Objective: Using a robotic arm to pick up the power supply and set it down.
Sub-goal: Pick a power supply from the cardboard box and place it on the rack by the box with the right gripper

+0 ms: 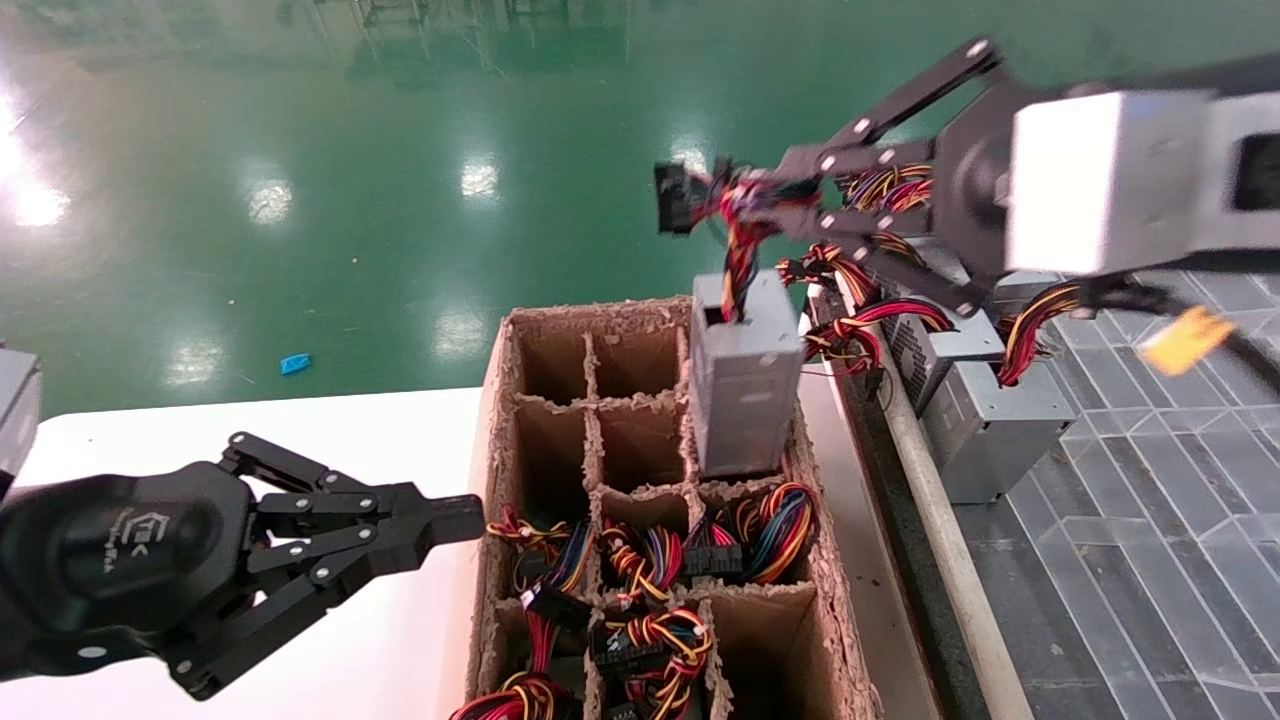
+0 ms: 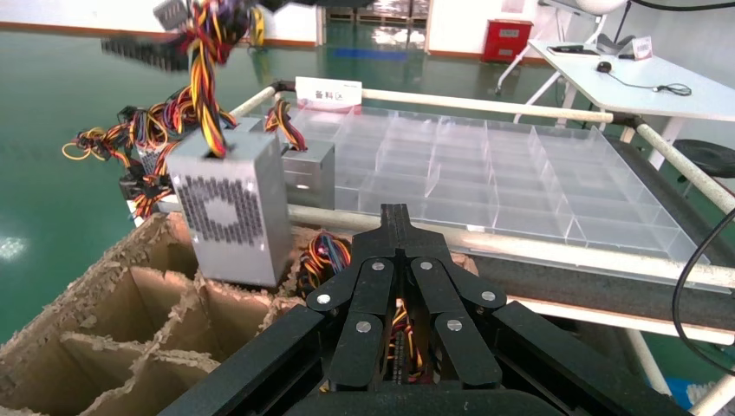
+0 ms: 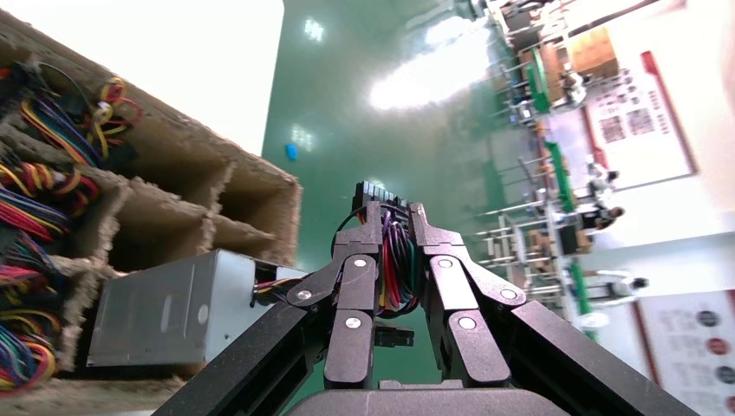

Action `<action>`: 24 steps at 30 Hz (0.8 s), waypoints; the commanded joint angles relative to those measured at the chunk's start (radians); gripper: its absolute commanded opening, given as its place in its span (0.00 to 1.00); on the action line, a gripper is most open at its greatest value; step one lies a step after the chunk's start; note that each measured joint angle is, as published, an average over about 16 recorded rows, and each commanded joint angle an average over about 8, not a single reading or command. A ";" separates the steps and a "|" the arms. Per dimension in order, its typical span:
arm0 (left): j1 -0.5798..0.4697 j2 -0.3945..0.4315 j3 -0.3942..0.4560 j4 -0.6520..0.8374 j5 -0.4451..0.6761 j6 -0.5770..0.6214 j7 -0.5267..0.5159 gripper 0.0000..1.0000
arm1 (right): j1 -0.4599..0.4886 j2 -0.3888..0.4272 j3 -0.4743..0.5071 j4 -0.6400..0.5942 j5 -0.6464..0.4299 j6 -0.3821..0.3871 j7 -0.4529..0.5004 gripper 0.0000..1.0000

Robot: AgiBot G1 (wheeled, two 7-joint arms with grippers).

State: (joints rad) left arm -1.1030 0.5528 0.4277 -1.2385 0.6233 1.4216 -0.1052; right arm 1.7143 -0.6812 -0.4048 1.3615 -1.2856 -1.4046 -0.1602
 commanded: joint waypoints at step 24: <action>0.000 0.000 0.000 0.000 0.000 0.000 0.000 0.00 | -0.088 0.320 0.206 0.001 0.157 -0.005 -0.162 0.00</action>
State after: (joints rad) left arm -1.1030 0.5528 0.4277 -1.2385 0.6233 1.4216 -0.1052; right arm 1.6229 -0.3627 -0.2026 1.3627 -1.1339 -1.4057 -0.3184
